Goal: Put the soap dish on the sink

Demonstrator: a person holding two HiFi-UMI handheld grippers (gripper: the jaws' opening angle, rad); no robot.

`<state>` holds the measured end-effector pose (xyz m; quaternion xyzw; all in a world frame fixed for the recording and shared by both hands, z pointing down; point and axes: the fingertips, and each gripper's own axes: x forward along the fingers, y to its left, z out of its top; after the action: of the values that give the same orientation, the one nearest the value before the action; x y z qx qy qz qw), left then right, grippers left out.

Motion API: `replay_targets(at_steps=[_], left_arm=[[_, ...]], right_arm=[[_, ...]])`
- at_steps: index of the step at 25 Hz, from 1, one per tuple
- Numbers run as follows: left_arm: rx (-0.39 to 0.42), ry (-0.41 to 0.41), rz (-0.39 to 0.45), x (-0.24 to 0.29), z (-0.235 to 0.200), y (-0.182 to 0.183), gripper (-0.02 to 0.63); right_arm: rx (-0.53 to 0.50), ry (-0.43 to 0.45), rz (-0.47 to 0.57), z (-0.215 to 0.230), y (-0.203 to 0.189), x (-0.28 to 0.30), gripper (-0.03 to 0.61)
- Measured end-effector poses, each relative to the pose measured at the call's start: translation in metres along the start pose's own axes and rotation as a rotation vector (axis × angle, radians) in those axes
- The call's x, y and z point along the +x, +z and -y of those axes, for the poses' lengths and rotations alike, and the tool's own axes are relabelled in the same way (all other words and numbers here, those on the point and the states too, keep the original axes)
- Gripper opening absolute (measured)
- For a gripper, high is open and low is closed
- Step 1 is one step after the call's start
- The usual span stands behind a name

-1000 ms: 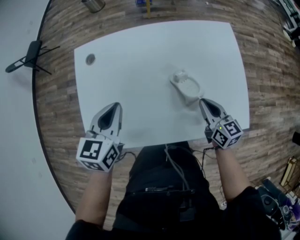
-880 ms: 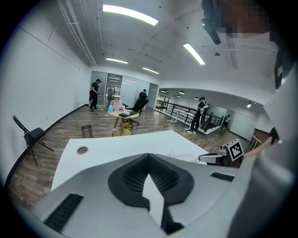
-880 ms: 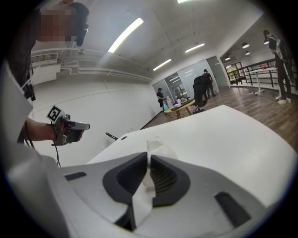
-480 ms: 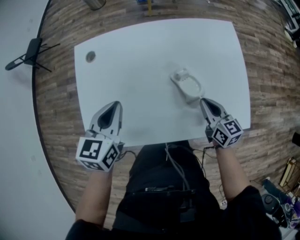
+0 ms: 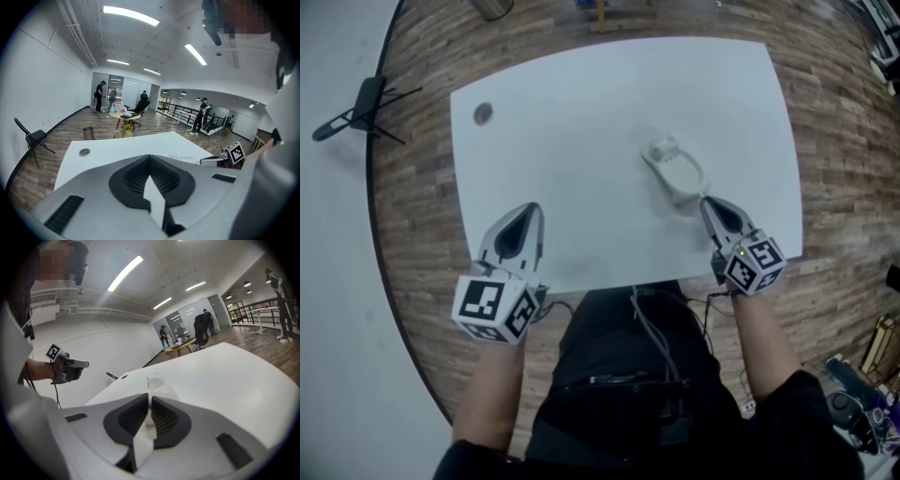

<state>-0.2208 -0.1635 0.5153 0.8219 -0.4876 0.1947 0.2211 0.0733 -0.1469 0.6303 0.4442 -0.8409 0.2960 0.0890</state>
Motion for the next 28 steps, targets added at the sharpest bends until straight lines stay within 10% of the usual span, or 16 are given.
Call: replay_targets(at_steps=[28], left_arm=[[0.023, 0.014, 0.068, -0.038, -0.027, 0.031, -0.011]], right_arm=[[-0.025, -0.104, -0.087, -0.005, -0.006, 0.005, 0.034]])
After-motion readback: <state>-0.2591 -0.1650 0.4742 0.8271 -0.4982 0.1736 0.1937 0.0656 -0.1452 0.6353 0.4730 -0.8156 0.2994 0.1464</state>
